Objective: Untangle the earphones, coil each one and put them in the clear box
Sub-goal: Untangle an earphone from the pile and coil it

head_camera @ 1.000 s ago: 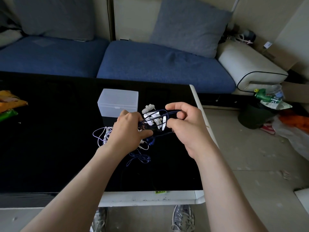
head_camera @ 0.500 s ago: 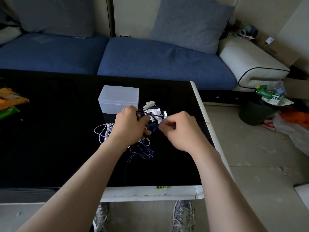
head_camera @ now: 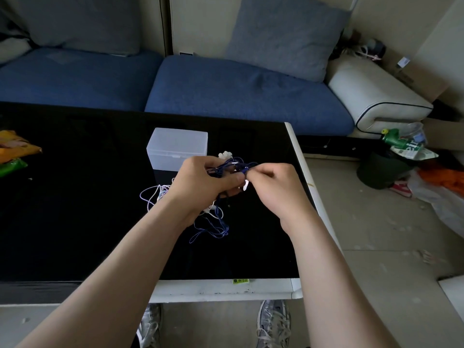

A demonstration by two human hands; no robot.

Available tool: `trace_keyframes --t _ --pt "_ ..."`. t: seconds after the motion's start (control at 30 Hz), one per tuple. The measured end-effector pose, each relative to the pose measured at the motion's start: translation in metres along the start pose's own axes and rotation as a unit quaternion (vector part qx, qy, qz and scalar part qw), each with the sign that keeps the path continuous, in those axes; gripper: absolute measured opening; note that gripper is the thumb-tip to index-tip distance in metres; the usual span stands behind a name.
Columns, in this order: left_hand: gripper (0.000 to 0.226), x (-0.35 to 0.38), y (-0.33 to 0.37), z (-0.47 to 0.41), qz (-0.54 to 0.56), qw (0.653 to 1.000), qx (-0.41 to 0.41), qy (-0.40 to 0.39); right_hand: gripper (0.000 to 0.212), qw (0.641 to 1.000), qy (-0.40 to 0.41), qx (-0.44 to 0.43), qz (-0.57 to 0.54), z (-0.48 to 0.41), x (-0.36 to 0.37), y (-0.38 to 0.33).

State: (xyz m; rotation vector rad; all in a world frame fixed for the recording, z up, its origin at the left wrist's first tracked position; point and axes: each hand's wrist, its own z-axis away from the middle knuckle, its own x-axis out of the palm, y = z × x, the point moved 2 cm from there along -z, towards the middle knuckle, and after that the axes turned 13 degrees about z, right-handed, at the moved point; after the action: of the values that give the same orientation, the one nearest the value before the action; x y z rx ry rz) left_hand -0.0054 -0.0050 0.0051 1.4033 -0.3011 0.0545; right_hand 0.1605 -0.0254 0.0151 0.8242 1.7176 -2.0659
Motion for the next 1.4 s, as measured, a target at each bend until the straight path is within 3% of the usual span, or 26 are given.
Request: trace_keyframes --t 0.1,0.37,0.47,0.53,0.63,0.77,0.93,1.13,1.23,1.33,1.4 --pt "0.014 -0.002 0.001 0.001 0.014 1.000 -0.008 -0.014 0.018 0.999 0.023 -0.022 0.042 0.000 0.001 0.001" --pt "0.026 -0.004 0.004 0.003 -0.045 0.997 -0.009 -0.062 0.031 0.992 0.003 -0.011 0.125 0.004 -0.001 -0.006" --pt "0.013 -0.002 0.008 0.004 -0.051 0.998 -0.005 -0.036 0.030 0.993 -0.009 -0.009 0.120 0.005 0.000 -0.008" --pt "0.010 -0.007 0.006 0.000 -0.119 0.993 0.012 0.018 0.030 0.994 -0.009 -0.010 0.109 0.006 0.000 -0.008" --pt "0.013 -0.016 0.001 -0.004 -0.281 0.951 0.082 0.102 0.030 0.997 0.012 -0.017 0.077 0.007 -0.004 -0.012" --pt "0.029 -0.019 0.003 -0.003 -0.335 0.932 0.083 0.113 0.043 0.998 0.063 0.013 0.013 0.007 -0.010 -0.017" --pt "0.041 -0.017 0.005 -0.005 -0.339 0.935 0.077 0.074 0.044 0.964 0.154 -0.008 0.217 0.010 -0.011 -0.010" --pt "0.036 -0.018 0.010 -0.001 -0.310 0.940 0.109 0.089 0.010 0.958 0.100 -0.002 0.267 0.011 -0.006 -0.006" --pt "0.036 -0.020 0.010 -0.002 -0.313 0.935 0.134 0.098 0.029 0.961 0.046 0.018 0.271 0.010 -0.006 -0.002" --pt "0.031 -0.020 0.012 -0.002 -0.344 0.917 0.172 0.103 0.010 0.961 0.044 0.019 0.271 0.008 -0.006 0.000" --pt "0.023 -0.018 0.013 -0.001 -0.353 0.910 0.190 0.100 0.013 0.974 0.030 0.013 0.225 0.006 -0.004 0.002"
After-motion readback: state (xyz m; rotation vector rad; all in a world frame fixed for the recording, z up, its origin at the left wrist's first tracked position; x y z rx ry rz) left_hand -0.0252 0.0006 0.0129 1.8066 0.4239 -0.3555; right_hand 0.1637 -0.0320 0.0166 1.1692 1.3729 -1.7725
